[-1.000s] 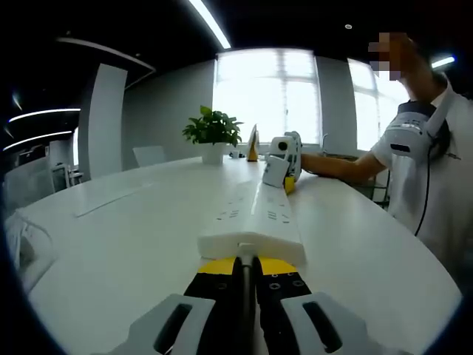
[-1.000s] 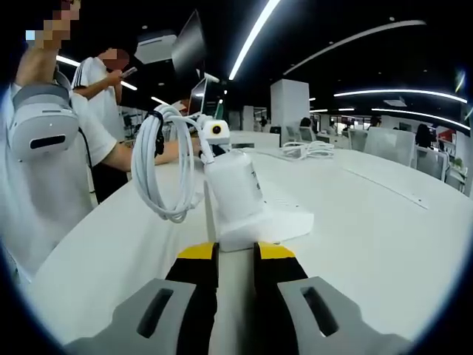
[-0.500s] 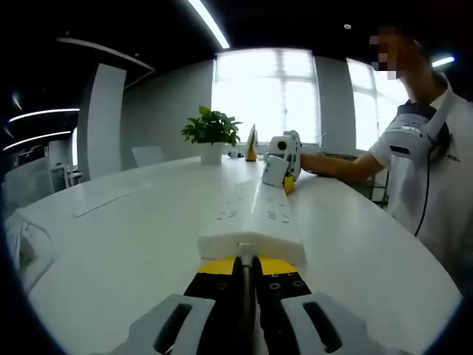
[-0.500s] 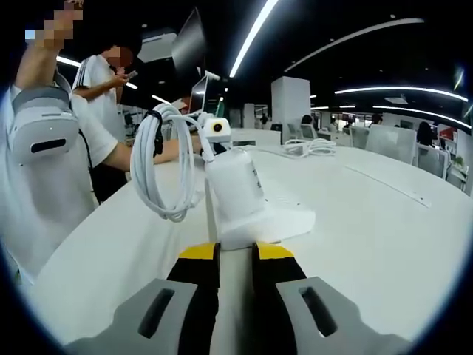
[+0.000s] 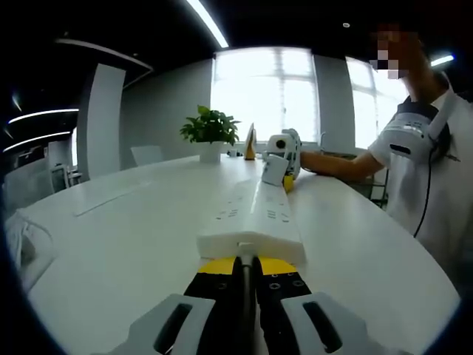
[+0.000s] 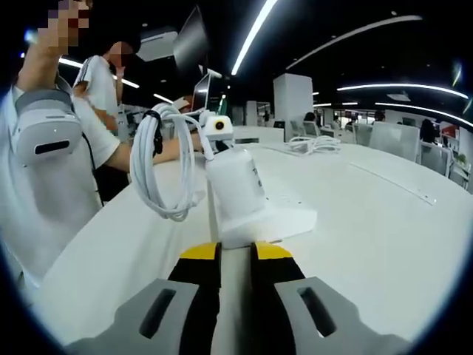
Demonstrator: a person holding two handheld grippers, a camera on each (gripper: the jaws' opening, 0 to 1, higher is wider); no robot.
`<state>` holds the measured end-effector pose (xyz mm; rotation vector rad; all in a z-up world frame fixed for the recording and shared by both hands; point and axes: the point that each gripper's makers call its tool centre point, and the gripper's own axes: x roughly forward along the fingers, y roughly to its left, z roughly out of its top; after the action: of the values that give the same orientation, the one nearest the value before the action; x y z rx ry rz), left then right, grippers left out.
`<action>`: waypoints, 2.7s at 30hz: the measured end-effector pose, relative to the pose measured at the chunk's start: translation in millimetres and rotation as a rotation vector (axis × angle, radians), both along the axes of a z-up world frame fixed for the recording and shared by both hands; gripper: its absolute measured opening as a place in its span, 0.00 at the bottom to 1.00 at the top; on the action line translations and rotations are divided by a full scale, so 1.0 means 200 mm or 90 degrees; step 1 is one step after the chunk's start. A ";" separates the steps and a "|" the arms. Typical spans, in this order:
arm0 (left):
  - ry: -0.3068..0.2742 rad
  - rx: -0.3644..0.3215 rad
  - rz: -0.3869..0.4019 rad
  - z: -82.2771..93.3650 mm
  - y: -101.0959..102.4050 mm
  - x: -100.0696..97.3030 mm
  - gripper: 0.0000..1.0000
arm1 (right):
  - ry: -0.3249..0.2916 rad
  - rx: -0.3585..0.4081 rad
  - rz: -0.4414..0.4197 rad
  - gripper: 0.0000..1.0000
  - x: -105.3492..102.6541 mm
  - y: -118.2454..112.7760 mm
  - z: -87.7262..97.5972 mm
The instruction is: Straighten the power strip on the desk, plug the charger into it
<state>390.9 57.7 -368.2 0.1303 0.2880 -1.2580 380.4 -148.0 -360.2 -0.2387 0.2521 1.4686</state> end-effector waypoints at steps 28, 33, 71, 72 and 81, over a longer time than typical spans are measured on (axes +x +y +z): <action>0.006 0.003 -0.044 0.00 0.00 -0.08 0.11 | 0.022 -0.011 0.027 0.15 -0.15 0.04 -0.01; 0.006 0.003 -0.047 0.00 0.01 -0.07 0.11 | 0.009 -0.005 0.041 0.15 -0.14 0.03 -0.01; 0.004 0.000 -0.051 0.00 0.01 -0.07 0.12 | -0.012 0.003 -0.001 0.10 0.13 0.02 0.00; 0.004 0.000 -0.051 0.00 0.01 -0.07 0.12 | -0.012 0.002 -0.003 0.10 0.13 0.02 0.01; 0.006 0.001 -0.054 0.00 0.00 -0.09 0.11 | 0.013 -0.004 -0.012 0.10 0.10 0.02 0.00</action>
<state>372.6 56.9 -367.9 0.1398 0.2936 -1.3424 400.7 -143.1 -359.7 -0.2249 0.2748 1.4533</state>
